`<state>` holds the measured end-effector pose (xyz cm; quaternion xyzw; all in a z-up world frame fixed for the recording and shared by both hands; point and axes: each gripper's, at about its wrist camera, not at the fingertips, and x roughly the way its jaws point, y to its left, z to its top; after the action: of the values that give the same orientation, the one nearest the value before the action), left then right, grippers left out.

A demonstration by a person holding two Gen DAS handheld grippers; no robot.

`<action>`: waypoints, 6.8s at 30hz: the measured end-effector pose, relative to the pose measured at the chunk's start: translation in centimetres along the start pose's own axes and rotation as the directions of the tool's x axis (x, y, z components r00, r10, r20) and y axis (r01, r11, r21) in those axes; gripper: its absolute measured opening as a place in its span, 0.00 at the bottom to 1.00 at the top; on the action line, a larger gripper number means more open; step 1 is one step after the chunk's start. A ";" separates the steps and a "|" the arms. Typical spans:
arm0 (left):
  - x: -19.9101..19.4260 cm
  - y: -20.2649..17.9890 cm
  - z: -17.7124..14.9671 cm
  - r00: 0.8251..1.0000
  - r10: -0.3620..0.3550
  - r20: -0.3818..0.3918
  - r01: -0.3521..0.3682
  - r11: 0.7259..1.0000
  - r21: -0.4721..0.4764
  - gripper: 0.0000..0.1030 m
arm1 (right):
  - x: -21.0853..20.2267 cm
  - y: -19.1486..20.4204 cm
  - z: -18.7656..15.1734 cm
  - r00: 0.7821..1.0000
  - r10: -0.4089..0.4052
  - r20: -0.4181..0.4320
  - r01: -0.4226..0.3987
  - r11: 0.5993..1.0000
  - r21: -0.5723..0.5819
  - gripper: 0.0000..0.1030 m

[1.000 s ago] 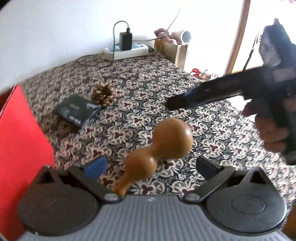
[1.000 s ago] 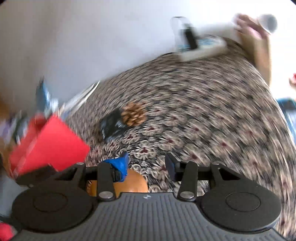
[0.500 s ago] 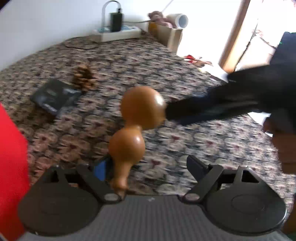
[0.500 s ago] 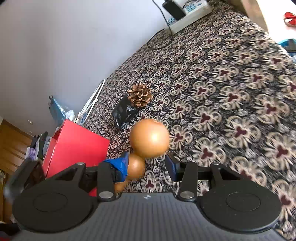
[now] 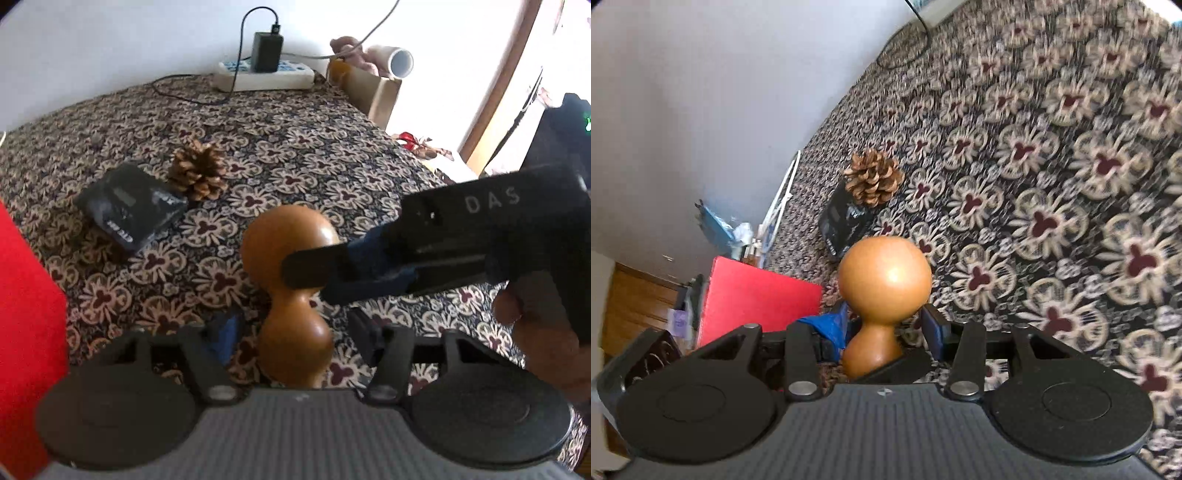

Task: Organize rigid objects
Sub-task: 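Carry the gourd with the right gripper over to the red box, then lower the gourd into the red box and open the right gripper, then withdraw the right gripper from the box toward the pine cone, then grasp the brown pine cone with the right gripper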

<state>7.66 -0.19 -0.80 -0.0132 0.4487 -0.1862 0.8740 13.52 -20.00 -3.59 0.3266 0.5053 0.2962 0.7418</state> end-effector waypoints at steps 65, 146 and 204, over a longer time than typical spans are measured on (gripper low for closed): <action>-19.9 15.5 -2.4 0.987 -0.095 0.129 0.092 0.995 0.030 0.35 | 8.9 24.4 -9.7 0.987 -0.072 0.142 0.124 0.907 -0.401 0.14; -23.1 10.4 -4.6 0.918 0.390 0.071 -0.395 0.917 0.064 0.67 | 1.4 23.9 -16.1 0.898 -0.132 0.419 0.308 0.869 -0.388 0.19; -1.2 -1.3 -0.9 0.971 0.237 0.005 -0.237 0.972 -0.005 0.68 | 4.5 5.7 9.3 0.952 -0.199 0.233 0.250 0.944 -0.215 0.21</action>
<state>5.93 -0.84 -0.22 0.0381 0.4452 -0.0796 0.8911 23.12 -14.76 0.94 0.2027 0.4191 0.2328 0.8539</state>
